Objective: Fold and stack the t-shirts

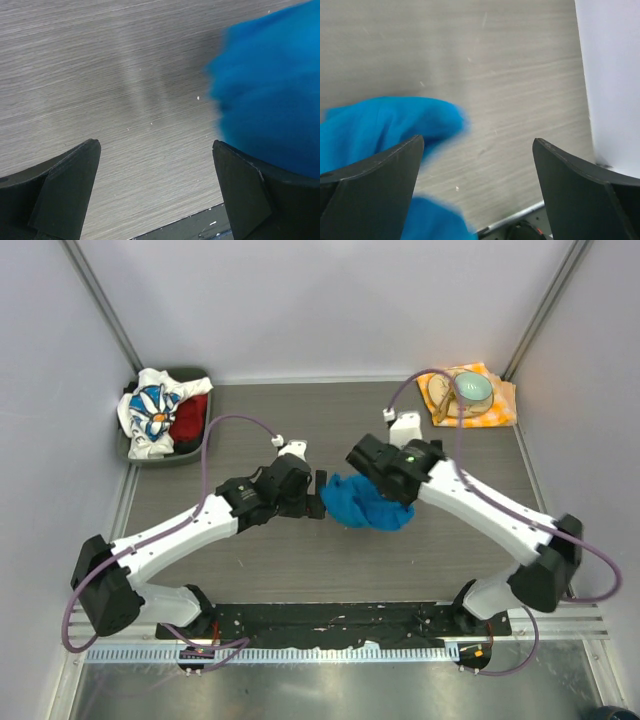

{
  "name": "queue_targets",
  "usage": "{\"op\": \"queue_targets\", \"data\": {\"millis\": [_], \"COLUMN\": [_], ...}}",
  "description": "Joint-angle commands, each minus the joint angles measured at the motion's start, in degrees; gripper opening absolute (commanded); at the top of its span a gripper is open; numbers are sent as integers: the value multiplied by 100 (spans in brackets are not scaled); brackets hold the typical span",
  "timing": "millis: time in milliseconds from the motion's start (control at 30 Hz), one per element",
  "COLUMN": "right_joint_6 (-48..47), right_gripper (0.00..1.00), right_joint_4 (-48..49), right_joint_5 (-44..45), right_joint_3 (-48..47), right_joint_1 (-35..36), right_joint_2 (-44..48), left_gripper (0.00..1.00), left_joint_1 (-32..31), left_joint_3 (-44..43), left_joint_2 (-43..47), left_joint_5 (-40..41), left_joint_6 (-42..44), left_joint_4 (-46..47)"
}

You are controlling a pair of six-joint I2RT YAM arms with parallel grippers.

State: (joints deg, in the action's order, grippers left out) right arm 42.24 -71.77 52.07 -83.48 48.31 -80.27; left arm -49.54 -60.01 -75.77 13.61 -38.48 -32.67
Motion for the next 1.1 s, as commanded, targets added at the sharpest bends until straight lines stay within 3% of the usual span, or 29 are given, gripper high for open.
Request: {"op": "queue_targets", "data": {"millis": [0, 333, 467, 767, 1067], "right_joint_6": [663, 110, 4, 118, 408], "right_gripper": [98, 100, 100, 94, 90], "right_joint_4": [-302, 240, 917, 2684, 3282], "right_joint_5": [329, 269, -486, -3386, -3775], "right_joint_3": [193, -222, 331, 1993, 2653], "right_joint_1": [29, 29, 29, 204, 442], "right_joint_2": [-120, -278, -410, 151, 82], "left_gripper": [100, 100, 100, 100, 100], "left_joint_1": [-21, -21, -21, -21, -21], "left_joint_3": [-327, -837, -802, -512, -433], "left_joint_2": [527, 783, 651, 589, 642], "left_joint_5": [291, 898, 811, 1020, 1083], "left_joint_6": [69, 280, 236, 86, -37], "left_joint_4": [-196, -794, -741, -829, -899]}}
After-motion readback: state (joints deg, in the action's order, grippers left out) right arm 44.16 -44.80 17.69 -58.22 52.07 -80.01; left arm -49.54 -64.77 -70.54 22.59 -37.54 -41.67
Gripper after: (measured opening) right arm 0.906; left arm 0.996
